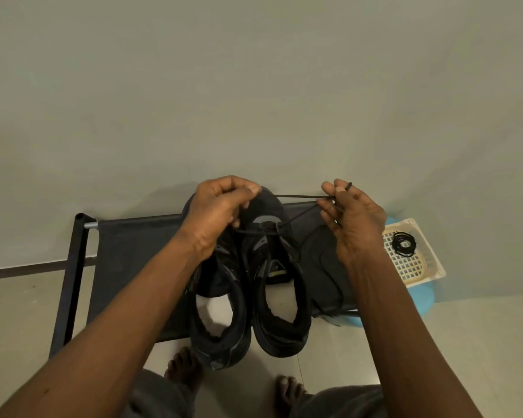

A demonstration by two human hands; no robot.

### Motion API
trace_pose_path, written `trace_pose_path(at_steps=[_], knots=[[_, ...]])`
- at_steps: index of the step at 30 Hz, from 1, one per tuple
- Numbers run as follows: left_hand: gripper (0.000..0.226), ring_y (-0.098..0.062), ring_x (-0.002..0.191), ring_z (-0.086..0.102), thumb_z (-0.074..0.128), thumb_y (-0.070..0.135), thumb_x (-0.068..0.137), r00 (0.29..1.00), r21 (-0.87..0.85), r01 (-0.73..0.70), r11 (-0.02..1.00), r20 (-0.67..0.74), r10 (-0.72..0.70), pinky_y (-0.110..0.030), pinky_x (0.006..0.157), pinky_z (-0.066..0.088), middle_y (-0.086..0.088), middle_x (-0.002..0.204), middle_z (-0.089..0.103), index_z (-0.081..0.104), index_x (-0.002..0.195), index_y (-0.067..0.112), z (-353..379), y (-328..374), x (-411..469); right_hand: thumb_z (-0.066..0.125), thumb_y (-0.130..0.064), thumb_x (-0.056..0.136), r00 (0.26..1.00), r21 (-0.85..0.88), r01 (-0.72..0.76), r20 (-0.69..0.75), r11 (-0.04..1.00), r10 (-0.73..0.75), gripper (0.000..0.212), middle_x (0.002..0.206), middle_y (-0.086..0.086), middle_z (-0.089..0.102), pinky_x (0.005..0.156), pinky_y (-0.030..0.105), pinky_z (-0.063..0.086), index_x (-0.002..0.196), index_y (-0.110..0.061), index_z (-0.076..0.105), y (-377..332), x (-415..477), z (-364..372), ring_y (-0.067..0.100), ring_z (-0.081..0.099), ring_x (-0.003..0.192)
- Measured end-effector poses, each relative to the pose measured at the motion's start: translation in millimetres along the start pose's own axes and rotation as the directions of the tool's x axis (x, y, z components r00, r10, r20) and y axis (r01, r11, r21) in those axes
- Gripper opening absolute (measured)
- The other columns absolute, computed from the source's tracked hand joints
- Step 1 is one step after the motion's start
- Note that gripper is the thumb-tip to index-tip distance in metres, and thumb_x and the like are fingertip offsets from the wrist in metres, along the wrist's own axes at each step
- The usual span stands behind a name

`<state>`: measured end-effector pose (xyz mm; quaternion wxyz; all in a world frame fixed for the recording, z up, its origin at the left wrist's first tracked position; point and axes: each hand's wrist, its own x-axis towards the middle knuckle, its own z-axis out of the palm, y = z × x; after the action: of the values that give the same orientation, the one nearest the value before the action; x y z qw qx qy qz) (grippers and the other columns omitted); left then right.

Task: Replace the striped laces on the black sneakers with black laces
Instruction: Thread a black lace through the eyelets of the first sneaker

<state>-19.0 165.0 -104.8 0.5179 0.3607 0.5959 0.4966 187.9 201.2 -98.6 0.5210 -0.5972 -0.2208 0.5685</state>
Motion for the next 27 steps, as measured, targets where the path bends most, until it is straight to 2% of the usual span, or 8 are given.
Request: trace_pose_path(at_steps=[4,6,9,10,12,15,19,27], knots=[[0.012,-0.006,0.046,0.042,0.069,0.009,0.095,0.980,0.055,-0.082,0.995,-0.177,0.090,-0.016,0.045,0.033,0.002,0.073,0.069,0.078,0.088,0.012,-24.2,5.0,7.3,0.062,-0.019,0.099,0.991,-0.069,-0.088,-0.103,0.994,0.081,0.010,0.089,0.001,0.079,0.073,0.030,0.054,0.104,-0.016,0.069,-1.3,9.4,-8.8,0.017,0.071,0.070],[0.017,-0.001,0.051,0.049,0.067,0.004,0.095,0.969,0.104,-0.127,0.986,-0.201,0.146,-0.013,0.051,0.038,0.005,0.077,0.074,0.079,0.087,0.013,-28.3,4.9,8.2,0.060,-0.029,0.098,0.996,-0.341,-0.061,-0.084,0.938,0.034,0.017,0.080,0.003,0.076,0.065,0.028,0.052,0.096,-0.015,0.069,1.1,9.5,-12.7,0.019,0.068,0.064],[0.020,-0.007,0.070,0.065,0.068,0.009,0.095,0.976,0.233,-0.160,0.959,-0.105,0.188,-0.024,0.062,0.049,0.008,0.082,0.079,0.080,0.092,0.025,-23.8,-3.4,6.9,0.064,-0.035,0.093,0.951,-0.799,0.237,0.074,0.553,-0.302,0.029,0.106,0.003,0.070,0.078,0.032,0.046,0.119,-0.022,0.065,9.7,0.1,-7.9,0.020,0.064,0.091],[0.018,-0.009,0.078,0.070,0.071,0.014,0.093,0.980,0.283,-0.172,0.943,-0.049,0.194,-0.028,0.068,0.052,0.009,0.084,0.079,0.080,0.093,0.029,-20.1,-6.9,6.1,0.066,-0.030,0.093,0.906,-0.805,0.358,0.177,0.474,-0.383,0.044,0.122,0.002,0.064,0.084,0.031,0.045,0.135,-0.026,0.057,11.0,-5.6,-1.8,0.019,0.061,0.100],[0.012,-0.011,0.084,0.074,0.074,0.020,0.090,0.980,0.326,-0.199,0.924,0.051,0.193,-0.032,0.076,0.055,0.008,0.084,0.079,0.080,0.093,0.030,-11.6,-10.9,4.5,0.067,-0.019,0.093,0.832,-0.672,0.553,0.407,0.493,-0.377,0.063,0.140,-0.005,0.056,0.090,0.032,0.050,0.149,-0.035,0.044,15.8,-13.9,12.3,0.015,0.061,0.106],[0.011,-0.004,0.069,0.069,0.076,0.009,0.091,0.970,0.303,-0.238,0.923,0.123,0.210,-0.024,0.067,0.052,0.006,0.078,0.077,0.078,0.094,0.020,-0.7,-12.1,0.5,0.064,-0.009,0.097,0.774,-0.523,0.558,0.608,0.644,-0.178,0.047,0.114,-0.011,0.073,0.072,0.025,0.057,0.139,-0.032,0.060,23.3,-23.1,24.3,0.006,0.071,0.083],[0.008,-0.003,0.065,0.066,0.079,0.013,0.091,0.972,0.328,-0.229,0.917,0.135,0.194,-0.025,0.066,0.050,0.004,0.078,0.077,0.078,0.095,0.019,-2.9,-12.8,0.1,0.066,-0.015,0.098,0.796,-0.586,0.574,0.565,0.572,-0.220,0.019,0.083,-0.012,0.076,0.063,0.018,0.054,0.109,-0.025,0.079,23.4,-22.8,18.9,0.004,0.071,0.068],[0.009,-0.009,0.082,0.075,0.076,0.012,0.093,0.986,0.367,-0.163,0.916,0.047,0.157,-0.026,0.073,0.054,0.006,0.082,0.080,0.081,0.095,0.020,-30.8,-14.4,12.2,0.067,-0.021,0.096,0.850,-0.782,0.485,0.315,0.392,-0.424,0.017,0.092,0.000,0.078,0.078,0.019,0.043,0.104,-0.017,0.081,9.8,1.6,-7.9,0.014,0.069,0.085]])
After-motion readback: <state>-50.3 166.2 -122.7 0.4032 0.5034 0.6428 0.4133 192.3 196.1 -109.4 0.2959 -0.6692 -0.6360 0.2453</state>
